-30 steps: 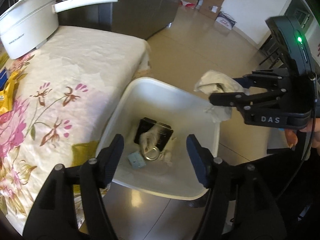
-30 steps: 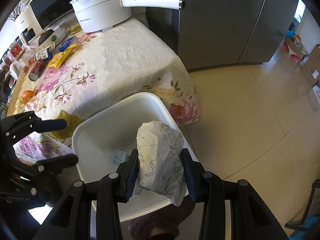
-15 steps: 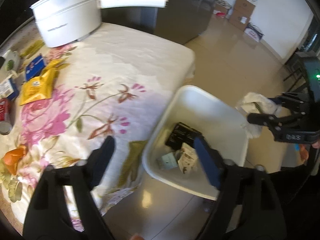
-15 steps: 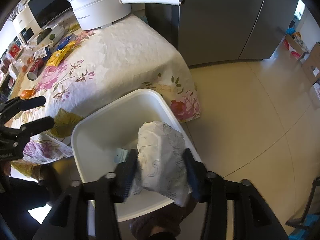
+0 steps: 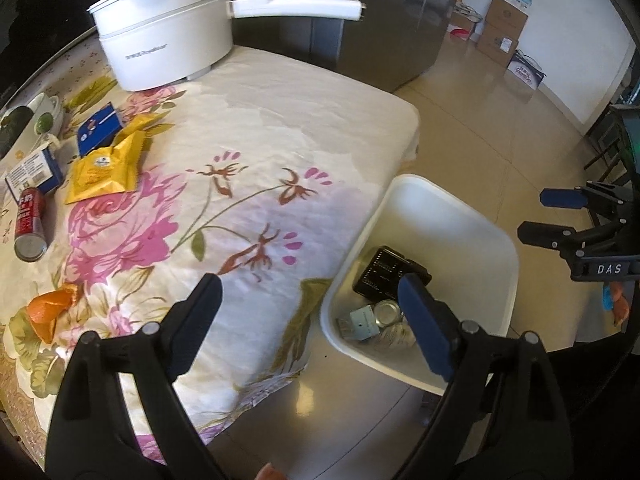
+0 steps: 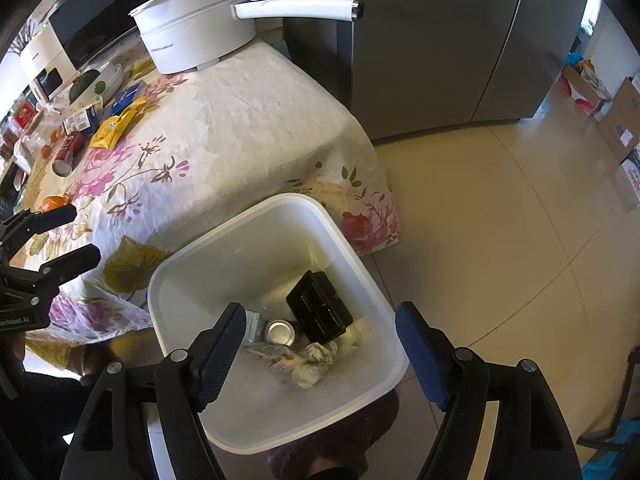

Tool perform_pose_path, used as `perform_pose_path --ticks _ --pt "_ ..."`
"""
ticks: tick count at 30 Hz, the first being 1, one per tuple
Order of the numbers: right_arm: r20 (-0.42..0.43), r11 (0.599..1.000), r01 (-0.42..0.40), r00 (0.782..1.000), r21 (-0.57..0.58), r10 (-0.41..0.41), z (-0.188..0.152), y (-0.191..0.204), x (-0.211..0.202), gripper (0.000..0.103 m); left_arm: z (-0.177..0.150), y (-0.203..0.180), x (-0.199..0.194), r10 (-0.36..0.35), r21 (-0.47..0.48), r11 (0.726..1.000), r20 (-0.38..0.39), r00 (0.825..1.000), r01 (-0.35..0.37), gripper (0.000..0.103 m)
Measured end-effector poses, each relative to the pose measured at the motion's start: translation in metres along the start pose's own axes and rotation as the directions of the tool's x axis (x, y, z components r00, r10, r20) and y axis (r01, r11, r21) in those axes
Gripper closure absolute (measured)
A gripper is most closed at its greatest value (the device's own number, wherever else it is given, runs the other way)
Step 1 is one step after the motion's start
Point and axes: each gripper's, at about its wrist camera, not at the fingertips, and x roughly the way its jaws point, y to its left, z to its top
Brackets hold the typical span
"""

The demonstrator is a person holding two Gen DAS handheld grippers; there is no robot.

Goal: Collect trash
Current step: 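Move both tools back over the cluttered table, then grasp the orange peel with the left tool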

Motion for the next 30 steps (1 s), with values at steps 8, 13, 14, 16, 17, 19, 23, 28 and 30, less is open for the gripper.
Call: perform_pose_path --ticks 8,13,14,16,17,19,23,28,30 --pt "0.031 1.000 -0.014 0.999 0.012 0.013 0.020 0.015 0.003 0.023 -0.004 0.048 -0.007 0.066 -0.088 0.994 -0.009 0.998 -0.067 0.010" --pt "0.043 0.999 -0.043 0.998 -0.003 0.043 0.039 0.040 0.009 0.020 -0.009 0.099 -0.016 0.103 -0.226 0.968 -0.027 0.994 -0.106 0.009" --pt "0.040 0.999 -0.047 0.998 -0.009 0.048 0.042 0.046 0.011 0.020 -0.010 0.109 -0.018 0.099 -0.253 0.962 -0.031 0.995 -0.104 0.009" --pt "0.039 0.998 -0.059 0.997 -0.028 0.060 0.049 0.060 0.014 0.020 -0.013 0.130 -0.022 0.098 -0.305 0.946 -0.041 0.994 -0.106 0.009" --pt "0.039 0.997 -0.063 0.997 -0.035 0.065 0.052 0.066 0.015 0.020 -0.014 0.138 -0.023 0.102 -0.322 0.940 -0.044 0.994 -0.110 0.009" --pt "0.037 0.996 -0.073 0.996 -0.055 0.075 0.057 0.080 0.016 0.020 -0.016 0.155 -0.026 0.108 -0.355 0.927 -0.052 0.993 -0.119 0.009" --pt "0.038 0.990 -0.092 0.995 -0.107 0.097 0.069 0.107 0.019 0.020 -0.022 0.180 -0.030 0.117 -0.404 0.905 -0.067 0.991 -0.134 0.009" --pt "0.039 0.984 -0.104 0.993 -0.141 0.111 0.081 0.130 0.022 0.020 -0.031 0.208 -0.030 0.117 -0.456 0.878 -0.087 0.989 -0.144 0.009" --pt "0.038 0.983 -0.110 0.992 -0.144 0.117 0.084 0.135 0.023 0.020 -0.033 0.216 -0.027 0.117 -0.468 0.872 -0.092 0.989 -0.147 0.009"
